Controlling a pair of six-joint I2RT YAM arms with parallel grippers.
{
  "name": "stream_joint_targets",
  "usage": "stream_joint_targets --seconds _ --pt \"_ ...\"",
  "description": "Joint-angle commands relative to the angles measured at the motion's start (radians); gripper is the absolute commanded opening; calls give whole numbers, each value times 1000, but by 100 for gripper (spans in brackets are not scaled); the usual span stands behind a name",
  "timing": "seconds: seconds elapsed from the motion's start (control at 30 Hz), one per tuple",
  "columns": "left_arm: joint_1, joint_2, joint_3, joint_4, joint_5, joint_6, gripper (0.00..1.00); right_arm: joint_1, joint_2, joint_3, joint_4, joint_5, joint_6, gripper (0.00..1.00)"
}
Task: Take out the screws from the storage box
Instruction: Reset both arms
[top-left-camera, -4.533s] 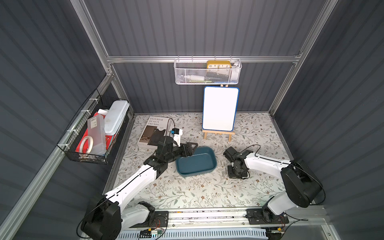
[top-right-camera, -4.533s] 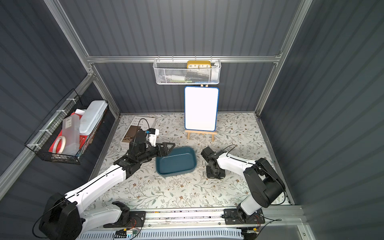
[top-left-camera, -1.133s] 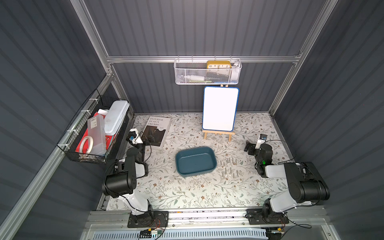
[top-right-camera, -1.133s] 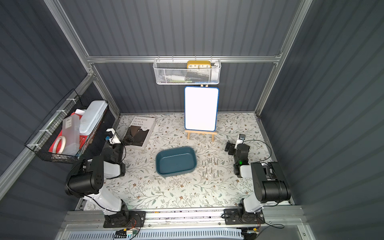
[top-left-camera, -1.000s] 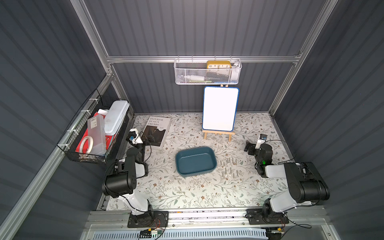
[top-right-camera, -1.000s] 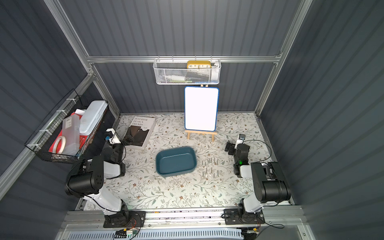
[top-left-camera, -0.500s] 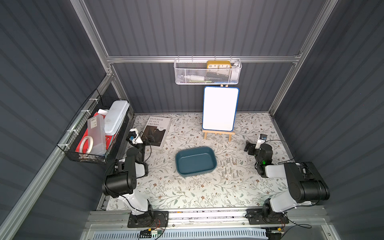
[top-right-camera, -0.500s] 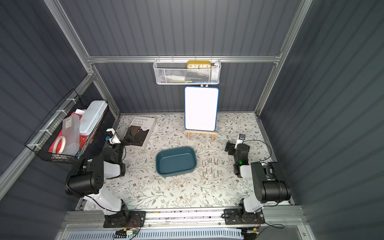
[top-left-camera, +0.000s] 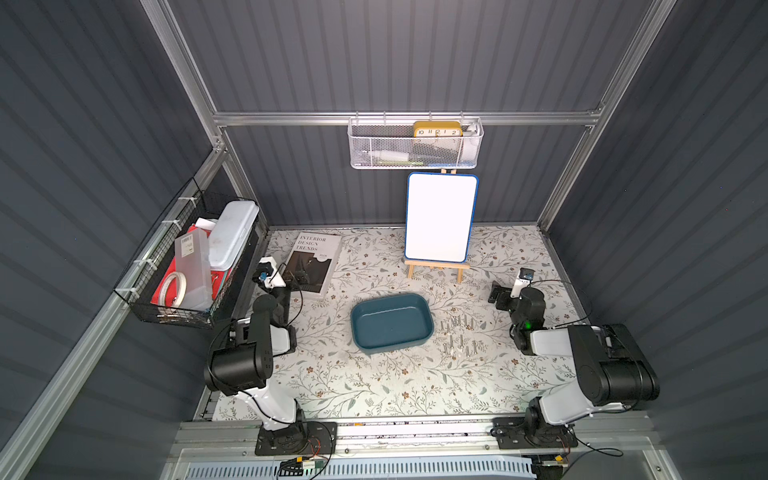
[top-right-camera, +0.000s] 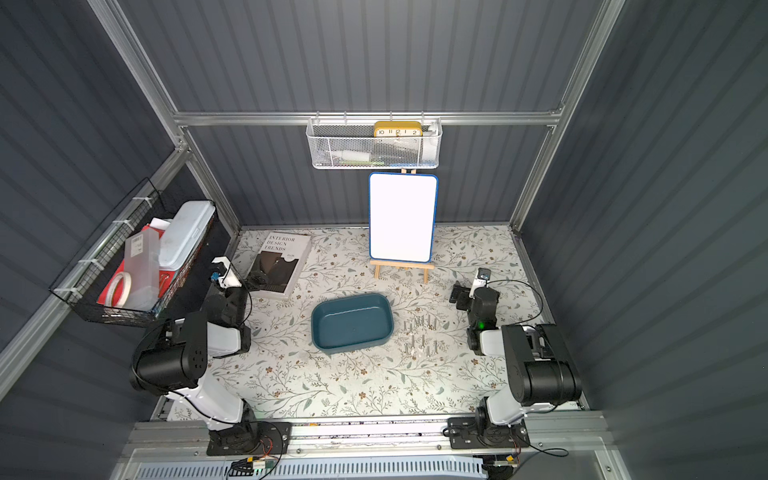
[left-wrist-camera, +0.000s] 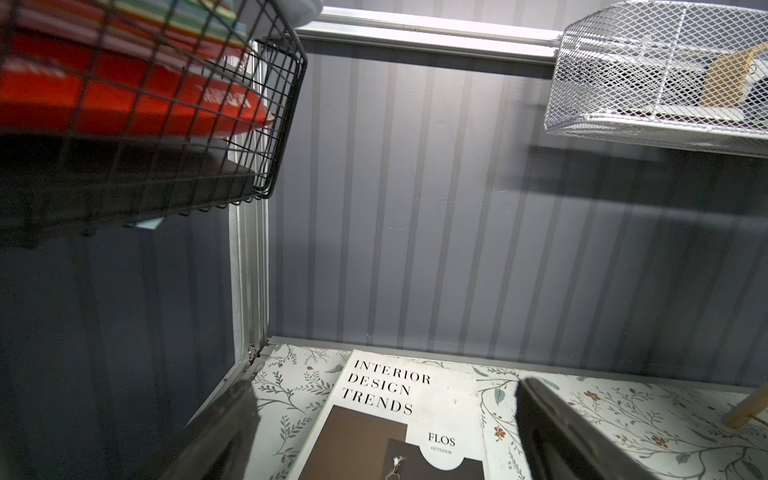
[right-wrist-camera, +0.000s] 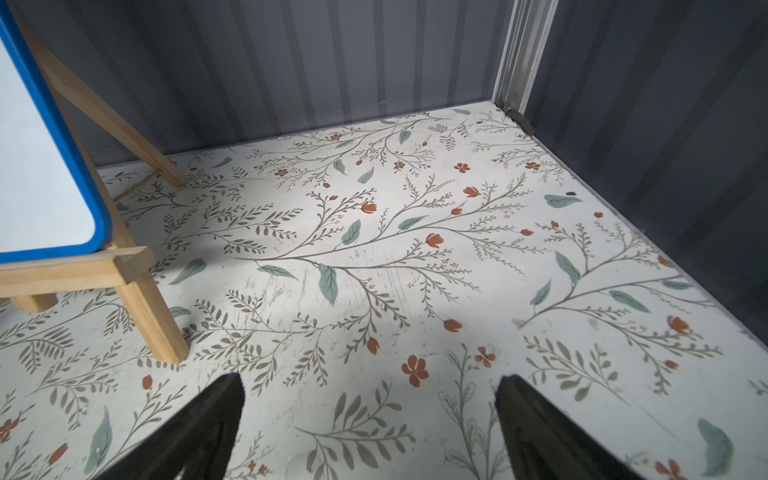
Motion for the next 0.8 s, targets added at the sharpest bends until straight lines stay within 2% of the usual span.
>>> stream_joint_targets --seconds 0.0,0.3,0.5,0.77 --pt "-5 -9 15 17 -8 15 99 -3 3 -4 14 -9 -10 99" --pt "-5 -9 15 18 -8 13 99 -1 -13 -15 32 -45 -30 99" --pt "-5 -9 15 17 -8 14 99 -1 -155 -27 -113 -8 -6 99" --pt "-5 -9 15 17 -8 14 99 0 -69 -10 -76 -3 -4 99"
